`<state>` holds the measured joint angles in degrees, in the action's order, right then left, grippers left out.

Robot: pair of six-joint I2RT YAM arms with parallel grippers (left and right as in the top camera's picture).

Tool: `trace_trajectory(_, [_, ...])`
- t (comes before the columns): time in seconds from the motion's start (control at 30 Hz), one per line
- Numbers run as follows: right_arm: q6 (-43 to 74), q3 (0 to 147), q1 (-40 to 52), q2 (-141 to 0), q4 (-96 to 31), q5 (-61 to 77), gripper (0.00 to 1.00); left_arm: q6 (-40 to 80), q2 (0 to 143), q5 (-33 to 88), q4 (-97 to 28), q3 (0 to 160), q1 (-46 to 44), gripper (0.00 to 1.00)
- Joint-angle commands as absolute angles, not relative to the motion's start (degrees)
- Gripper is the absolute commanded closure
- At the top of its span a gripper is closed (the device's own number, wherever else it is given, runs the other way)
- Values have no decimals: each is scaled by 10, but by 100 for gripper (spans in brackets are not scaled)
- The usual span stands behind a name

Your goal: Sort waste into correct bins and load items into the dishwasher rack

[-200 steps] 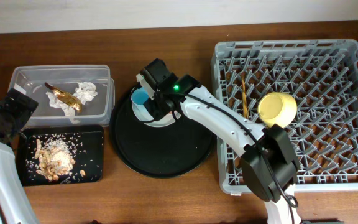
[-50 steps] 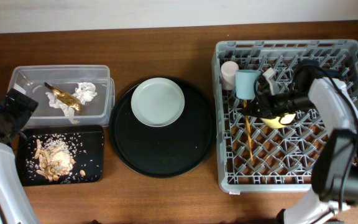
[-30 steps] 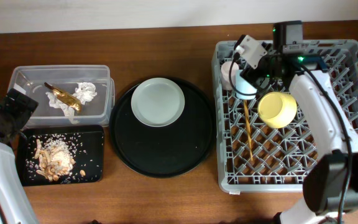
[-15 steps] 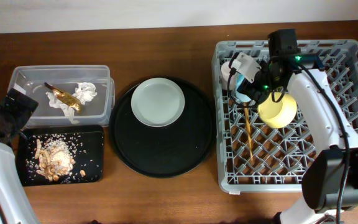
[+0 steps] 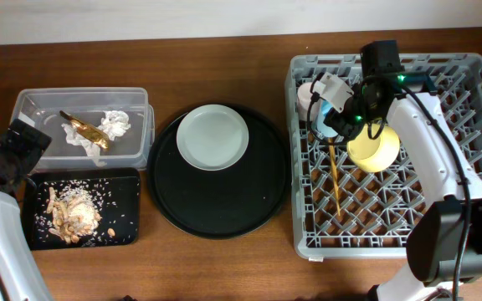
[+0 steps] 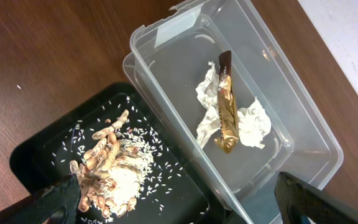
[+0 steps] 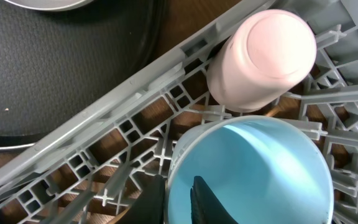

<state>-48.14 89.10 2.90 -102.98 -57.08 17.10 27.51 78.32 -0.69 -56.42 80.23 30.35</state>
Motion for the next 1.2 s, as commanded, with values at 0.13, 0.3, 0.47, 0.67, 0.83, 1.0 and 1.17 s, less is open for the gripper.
trace_trajectory(0.13, [-437, 907, 30, -1019, -573, 169, 96, 274, 782, -9, -565, 810, 305, 1])
trace_trajectory(0.3, [-288, 1051, 30, -965, -681, 345, 96, 274, 782, -9, -565, 810, 305, 1])
trace_trajectory(0.47, [-174, 1059, 30, -948, -712, 552, 96, 274, 782, -9, -565, 810, 305, 1])
trace_trajectory(0.67, [-136, 816, 30, -979, -522, 618, 96, 274, 782, -9, -565, 810, 305, 1])
trace_trajectory(0.83, [-129, 740, 29, -979, -431, 547, 96, 274, 782, -9, -565, 810, 305, 1])
trace_trajectory(1.0, [-110, 726, 29, -979, -438, 437, 96, 274, 782, -9, -565, 810, 305, 1])
trace_trajectory(1.17, [-112, 713, 26, -979, -461, 380, 96, 274, 782, -9, -565, 810, 305, 1])
